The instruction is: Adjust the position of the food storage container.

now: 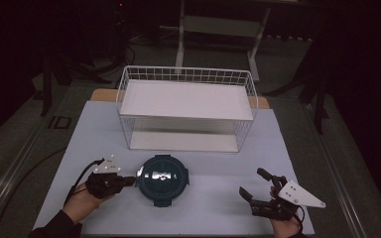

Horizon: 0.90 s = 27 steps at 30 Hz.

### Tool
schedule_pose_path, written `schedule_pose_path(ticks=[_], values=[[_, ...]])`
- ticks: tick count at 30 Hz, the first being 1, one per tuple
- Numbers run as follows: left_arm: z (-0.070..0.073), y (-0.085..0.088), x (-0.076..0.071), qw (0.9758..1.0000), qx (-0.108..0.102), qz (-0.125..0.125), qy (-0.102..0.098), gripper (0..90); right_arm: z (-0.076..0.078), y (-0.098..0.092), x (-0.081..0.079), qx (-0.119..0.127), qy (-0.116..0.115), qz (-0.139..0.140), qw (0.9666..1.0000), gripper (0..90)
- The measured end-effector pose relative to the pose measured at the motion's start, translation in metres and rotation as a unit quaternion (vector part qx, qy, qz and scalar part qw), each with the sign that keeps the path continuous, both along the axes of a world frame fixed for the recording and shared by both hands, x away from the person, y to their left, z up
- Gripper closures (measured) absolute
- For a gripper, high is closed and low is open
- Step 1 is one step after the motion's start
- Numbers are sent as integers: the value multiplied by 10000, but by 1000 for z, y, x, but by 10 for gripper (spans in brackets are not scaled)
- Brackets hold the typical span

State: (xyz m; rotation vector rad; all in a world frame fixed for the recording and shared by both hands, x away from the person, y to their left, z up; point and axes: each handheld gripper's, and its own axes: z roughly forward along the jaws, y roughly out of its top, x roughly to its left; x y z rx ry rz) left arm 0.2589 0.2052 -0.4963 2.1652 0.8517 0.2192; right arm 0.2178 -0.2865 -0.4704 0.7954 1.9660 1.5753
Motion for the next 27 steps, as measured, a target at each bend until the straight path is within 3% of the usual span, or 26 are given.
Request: schedule_pose_path(ticks=[4, 13, 23, 27], values=[[0, -3, 2, 10000, -7, 35, 9, 898, 0, 0, 0, 9, 6, 2, 10000, 136], [1, -33, 11, 9999, 9, -169, 9, 899, 0, 1, 0, -6, 16, 15, 10000, 136], [3, -55, 18, 9995, 56, -294, 34, 899, -1, 3, 1, -31, 25, 24, 10000, 136], [1, -64, 20, 9994, -15, -347, 43, 899, -2, 4, 1, -59, 44, 32, 10000, 136]])
